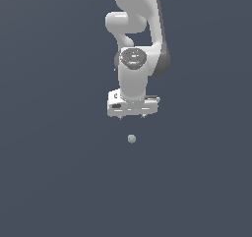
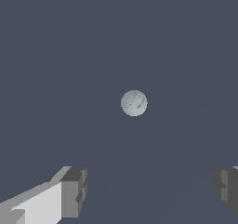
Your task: Pick up the object and move it to a goal position.
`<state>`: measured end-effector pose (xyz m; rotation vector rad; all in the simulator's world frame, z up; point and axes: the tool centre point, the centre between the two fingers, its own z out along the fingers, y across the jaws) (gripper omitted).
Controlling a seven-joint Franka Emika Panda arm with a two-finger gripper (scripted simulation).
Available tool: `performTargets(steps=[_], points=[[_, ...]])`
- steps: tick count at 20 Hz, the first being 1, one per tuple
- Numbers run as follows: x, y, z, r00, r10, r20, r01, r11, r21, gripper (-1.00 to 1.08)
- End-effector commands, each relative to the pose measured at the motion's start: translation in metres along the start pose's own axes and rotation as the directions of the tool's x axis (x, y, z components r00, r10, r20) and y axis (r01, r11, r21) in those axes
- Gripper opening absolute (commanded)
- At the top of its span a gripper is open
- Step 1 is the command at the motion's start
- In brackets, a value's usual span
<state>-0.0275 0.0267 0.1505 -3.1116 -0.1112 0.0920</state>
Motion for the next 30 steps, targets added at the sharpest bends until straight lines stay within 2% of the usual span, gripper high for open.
performTargets(steps=[1,10,18,30], points=[[0.0,0.0,0.0,1.0,0.0,0.0,0.0,1.0,0.0,1.0],[-0.012,-0.009,0.009,0.998,-0.052,0.046,0.052,0.999,0.002,1.0],[-0.012,-0.009,0.01,0.998,-0.051,0.046,0.051,0.999,0.002,1.0],[0.007,-0.006,0.029,0.996,0.085,0.015,-0.085,0.996,-0.005,1.0]])
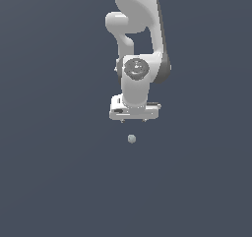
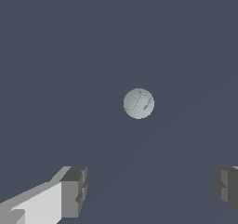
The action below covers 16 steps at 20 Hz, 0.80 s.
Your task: Pick up the object and move it to a goal position.
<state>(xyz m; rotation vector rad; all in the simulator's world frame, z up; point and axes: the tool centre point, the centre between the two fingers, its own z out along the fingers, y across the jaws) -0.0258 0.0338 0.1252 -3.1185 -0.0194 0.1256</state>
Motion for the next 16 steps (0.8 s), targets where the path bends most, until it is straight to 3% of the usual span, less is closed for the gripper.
performTargets(steps=[1,16], points=[[0.006,0.001,0.007,0.999,0.046,-0.01,-0.046,0.999,-0.001,1.0],[0.041,0.006,0.047,0.949,0.307,-0.076,-0.307,0.952,0.005,1.0]])
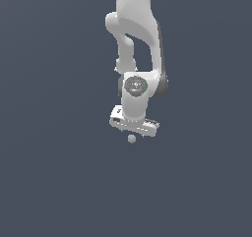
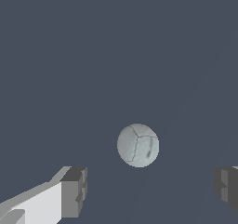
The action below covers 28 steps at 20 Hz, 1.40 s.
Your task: Pick up the object and move it to a goal position.
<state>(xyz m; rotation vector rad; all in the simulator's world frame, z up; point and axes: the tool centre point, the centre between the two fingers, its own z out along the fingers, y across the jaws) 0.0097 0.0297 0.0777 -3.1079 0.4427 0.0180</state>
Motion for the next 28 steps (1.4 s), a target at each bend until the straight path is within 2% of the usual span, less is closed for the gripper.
performTargets(steps=[1,10,19,24,25,28], points=[[0.003,0.0,0.004,1.0,0.025,-0.007,-0.025,1.0,0.0,1.0],[0.004,-0.001,0.01,0.999,0.037,-0.01,-0.037,0.999,0.0,1.0],[0.004,0.0,0.05,0.999,0.041,-0.011,-0.041,0.999,0.0,1.0],[0.005,-0.001,0.057,0.999,0.042,-0.012,-0.042,0.999,0.0,1.0],[0.005,-0.001,0.057,0.999,0.042,-0.012,-0.042,0.999,0.0,-1.0],[0.005,-0.001,0.057,0.999,0.042,-0.012,-0.042,0.999,0.0,-1.0]])
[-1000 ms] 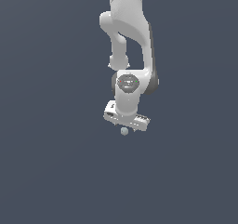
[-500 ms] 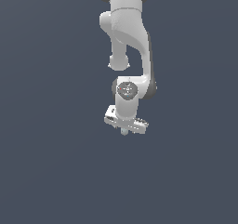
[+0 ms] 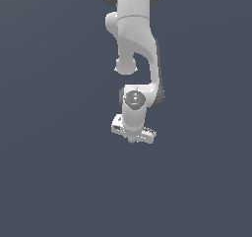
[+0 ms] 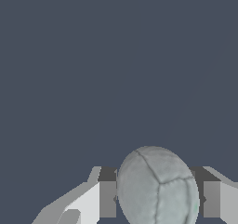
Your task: Pick up the object and move it to a goal position.
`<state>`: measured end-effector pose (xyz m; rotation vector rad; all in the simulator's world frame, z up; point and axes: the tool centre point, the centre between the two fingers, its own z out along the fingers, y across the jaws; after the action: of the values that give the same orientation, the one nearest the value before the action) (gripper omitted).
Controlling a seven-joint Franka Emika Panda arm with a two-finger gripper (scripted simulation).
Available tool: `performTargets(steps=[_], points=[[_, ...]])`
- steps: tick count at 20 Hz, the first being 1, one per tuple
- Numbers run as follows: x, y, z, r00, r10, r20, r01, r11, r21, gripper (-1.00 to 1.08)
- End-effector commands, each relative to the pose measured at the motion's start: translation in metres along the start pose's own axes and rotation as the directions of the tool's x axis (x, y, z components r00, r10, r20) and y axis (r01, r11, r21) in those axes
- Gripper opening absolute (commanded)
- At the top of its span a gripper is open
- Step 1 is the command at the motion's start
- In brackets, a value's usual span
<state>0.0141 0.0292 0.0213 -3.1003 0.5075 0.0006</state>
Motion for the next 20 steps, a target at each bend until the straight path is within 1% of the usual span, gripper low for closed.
performTargets(steps=[1,12,16,20], points=[[0.0,0.0,0.0,1.0,0.0,0.0,0.0,1.0,0.0,-1.0],[-0.002,0.004,-0.004,1.0,0.0,0.0,0.0,1.0,0.0,-1.0],[-0.006,0.014,-0.013,1.0,0.0,0.0,0.0,1.0,0.0,-1.0],[-0.012,0.031,-0.028,1.0,0.0,0.0,0.0,1.0,0.0,-1.0]])
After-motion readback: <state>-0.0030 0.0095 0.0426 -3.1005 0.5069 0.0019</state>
